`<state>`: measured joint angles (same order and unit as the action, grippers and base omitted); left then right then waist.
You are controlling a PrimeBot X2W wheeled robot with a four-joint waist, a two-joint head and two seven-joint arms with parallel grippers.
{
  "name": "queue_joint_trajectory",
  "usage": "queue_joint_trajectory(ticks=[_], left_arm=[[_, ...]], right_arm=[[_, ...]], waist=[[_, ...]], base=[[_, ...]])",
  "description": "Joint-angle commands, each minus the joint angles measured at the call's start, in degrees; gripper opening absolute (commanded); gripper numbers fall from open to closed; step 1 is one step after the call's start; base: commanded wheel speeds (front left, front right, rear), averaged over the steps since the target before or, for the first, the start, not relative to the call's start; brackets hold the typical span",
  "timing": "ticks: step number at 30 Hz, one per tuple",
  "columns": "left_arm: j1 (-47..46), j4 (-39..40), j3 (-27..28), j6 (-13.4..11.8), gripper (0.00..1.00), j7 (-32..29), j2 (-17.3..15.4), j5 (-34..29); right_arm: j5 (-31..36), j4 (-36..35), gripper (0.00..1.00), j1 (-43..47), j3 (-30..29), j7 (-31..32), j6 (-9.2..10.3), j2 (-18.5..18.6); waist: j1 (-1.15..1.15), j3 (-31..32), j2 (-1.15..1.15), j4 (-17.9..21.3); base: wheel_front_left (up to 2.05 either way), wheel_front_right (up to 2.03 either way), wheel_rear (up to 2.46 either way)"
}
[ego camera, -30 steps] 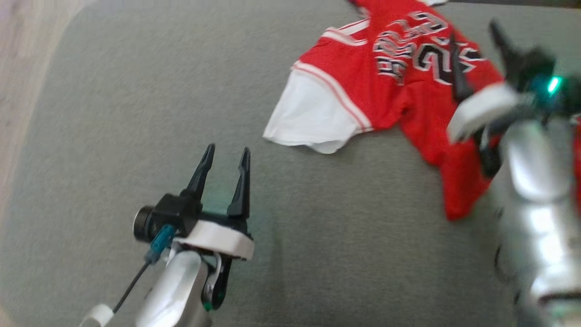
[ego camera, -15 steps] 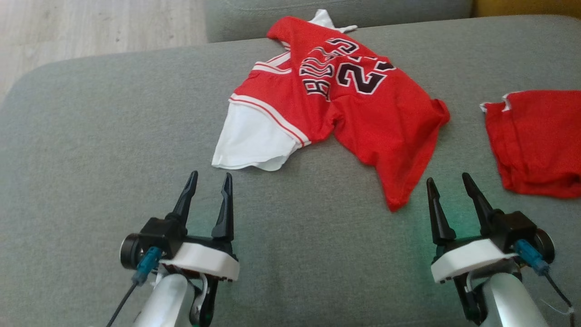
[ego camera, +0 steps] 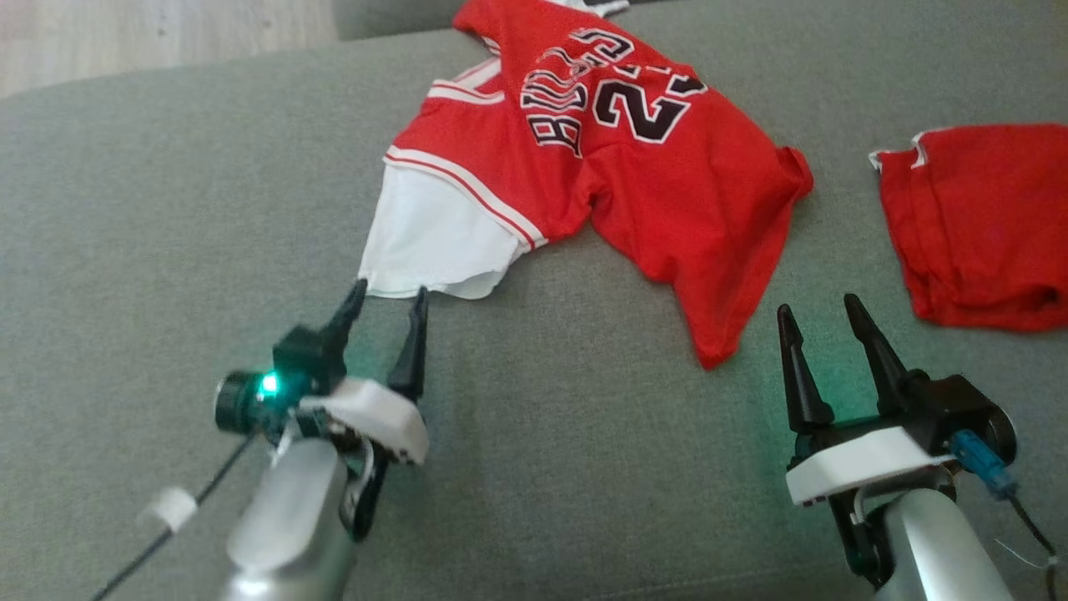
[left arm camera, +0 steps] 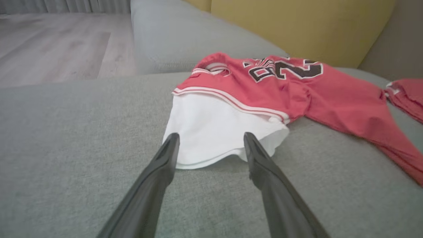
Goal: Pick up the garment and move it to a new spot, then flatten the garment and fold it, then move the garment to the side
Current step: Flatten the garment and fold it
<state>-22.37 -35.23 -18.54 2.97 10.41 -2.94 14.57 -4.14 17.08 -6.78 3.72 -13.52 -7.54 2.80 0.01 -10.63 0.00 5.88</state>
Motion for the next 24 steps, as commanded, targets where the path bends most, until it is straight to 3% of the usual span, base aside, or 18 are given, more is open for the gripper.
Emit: queue_joint_trajectory(ticks=[1, 5, 13, 24], left_arm=[[-3.4, -0.1, 1.4, -0.3, 1.00, -1.0, -1.2, -0.5], [-8.4, -6.9, 1.9, -1.0, 1.00, -3.5, -2.2, -0.5], [-13.0, -14.7, 2.7, -4.0, 1.00, -2.1, -3.8, -1.2], [-16.6, -23.0, 2.0, -3.5, 1.00, -0.9, -4.3, -0.8]], right_arm=[[-0.6, -2.2, 1.00, -1.0, 1.6, 0.0, 0.05, 0.1], [-1.2, -1.8, 1.00, -1.5, 2.3, -0.4, 0.05, 0.1], [-1.8, -0.8, 1.00, -2.2, 3.4, -0.7, 0.05, 0.1], [-1.3, 0.1, 1.00, -2.9, 4.0, -0.9, 0.05, 0.1]], waist=[[-0.01, -1.2, 0.00, 0.7], [-0.01, -2.8, 0.00, 2.0], [-0.01, -4.1, 0.00, 3.4], [-0.01, -5.1, 0.00, 4.1]], base=[[0.00, 0.00, 0.00], [0.00, 0.00, 0.00], [0.00, 0.00, 0.00], [0.00, 0.00, 0.00]])
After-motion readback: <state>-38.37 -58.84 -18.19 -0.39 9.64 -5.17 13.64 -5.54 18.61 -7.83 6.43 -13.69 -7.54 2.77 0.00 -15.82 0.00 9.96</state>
